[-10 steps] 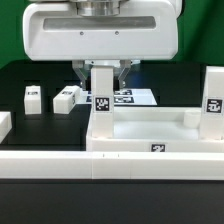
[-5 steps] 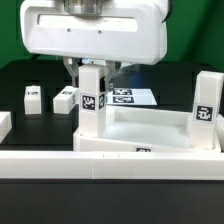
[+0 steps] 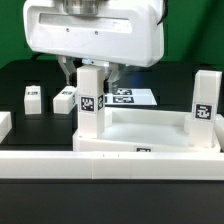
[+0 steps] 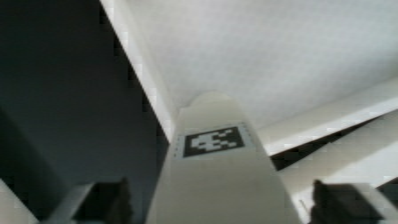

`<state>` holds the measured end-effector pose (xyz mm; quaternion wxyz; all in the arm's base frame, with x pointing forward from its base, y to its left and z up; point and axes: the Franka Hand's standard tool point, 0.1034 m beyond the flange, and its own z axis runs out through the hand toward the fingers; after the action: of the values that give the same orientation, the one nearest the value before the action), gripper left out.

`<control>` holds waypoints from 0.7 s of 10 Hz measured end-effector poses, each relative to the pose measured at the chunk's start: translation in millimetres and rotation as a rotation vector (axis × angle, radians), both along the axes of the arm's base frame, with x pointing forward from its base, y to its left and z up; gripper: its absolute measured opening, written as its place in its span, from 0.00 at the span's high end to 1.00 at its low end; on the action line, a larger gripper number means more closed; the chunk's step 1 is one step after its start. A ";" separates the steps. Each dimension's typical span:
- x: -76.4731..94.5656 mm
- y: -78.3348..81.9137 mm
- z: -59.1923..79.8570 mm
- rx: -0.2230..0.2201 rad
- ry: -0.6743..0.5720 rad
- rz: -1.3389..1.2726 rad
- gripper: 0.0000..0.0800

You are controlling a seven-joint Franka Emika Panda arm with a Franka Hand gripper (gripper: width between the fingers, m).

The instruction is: Assemble desk

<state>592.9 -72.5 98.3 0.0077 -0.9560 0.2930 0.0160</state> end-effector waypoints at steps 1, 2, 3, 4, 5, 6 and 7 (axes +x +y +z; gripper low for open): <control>0.1 0.1 0.2 0.000 0.000 0.000 0.22; -0.2 1.1 6.3 0.005 -0.006 -0.003 0.20; -4.1 4.5 15.4 0.016 -0.010 -0.029 0.20; -11.7 12.9 25.9 0.027 -0.014 -0.068 0.19; -18.5 24.3 35.0 0.038 -0.004 -0.113 0.19; -19.2 33.0 40.9 0.043 -0.001 -0.129 0.19; -18.6 38.9 44.0 0.046 0.000 -0.131 0.19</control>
Offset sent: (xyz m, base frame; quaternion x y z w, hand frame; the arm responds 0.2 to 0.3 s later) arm -0.0401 0.0202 0.0354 0.0104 -0.0220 0.1121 0.9934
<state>574.3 -33.6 142.2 0.0306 -0.9343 0.3545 0.0220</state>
